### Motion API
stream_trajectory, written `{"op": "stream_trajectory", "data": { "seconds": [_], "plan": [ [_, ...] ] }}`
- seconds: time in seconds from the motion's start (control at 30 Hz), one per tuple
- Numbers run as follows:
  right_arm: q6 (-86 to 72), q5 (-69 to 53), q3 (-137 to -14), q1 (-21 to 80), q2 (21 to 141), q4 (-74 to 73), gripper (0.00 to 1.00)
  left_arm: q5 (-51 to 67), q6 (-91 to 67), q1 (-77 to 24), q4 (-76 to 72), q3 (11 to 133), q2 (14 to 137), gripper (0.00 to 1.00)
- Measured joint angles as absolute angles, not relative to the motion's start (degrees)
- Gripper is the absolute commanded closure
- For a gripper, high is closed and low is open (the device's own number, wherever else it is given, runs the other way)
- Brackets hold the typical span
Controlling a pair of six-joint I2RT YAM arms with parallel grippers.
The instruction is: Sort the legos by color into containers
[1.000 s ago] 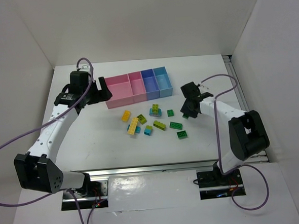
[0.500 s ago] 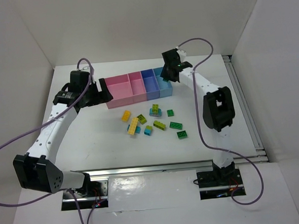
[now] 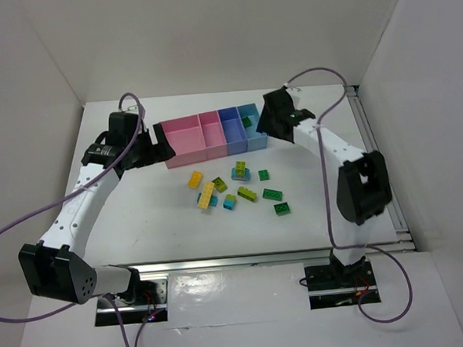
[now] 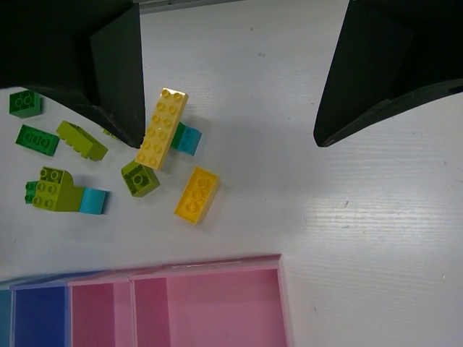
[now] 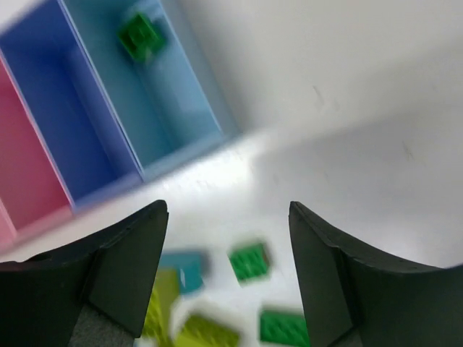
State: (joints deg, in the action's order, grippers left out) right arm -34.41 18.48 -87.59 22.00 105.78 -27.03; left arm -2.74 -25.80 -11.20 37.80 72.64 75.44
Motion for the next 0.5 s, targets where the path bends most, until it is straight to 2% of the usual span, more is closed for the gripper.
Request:
{"op": "stream_trajectory", "data": {
  "seconds": [0.1,0.2,0.37,0.5],
  "plan": [
    [-33.95,17.91,-74.67,22.24,94.45,-26.59,0.14,-3.20,-25.71,-11.20,37.65,71.37,75.33,0.05],
    [-32.32,14.81,-66.24,23.24,88.95,-26.09,0.08,-3.55,-25.74,-11.40,37.89,69.84,75.33,0.05],
    [-28.53,9.89,-63.75,25.65,93.80,-25.69,0.07,-3.62,-25.89,-11.79,37.71,69.65,75.57,0.05],
    [-26.00,8.03,-63.75,26.46,99.68,-25.12,0.12,-3.62,-25.89,-12.16,37.63,69.65,76.25,0.05]
  ]
}}
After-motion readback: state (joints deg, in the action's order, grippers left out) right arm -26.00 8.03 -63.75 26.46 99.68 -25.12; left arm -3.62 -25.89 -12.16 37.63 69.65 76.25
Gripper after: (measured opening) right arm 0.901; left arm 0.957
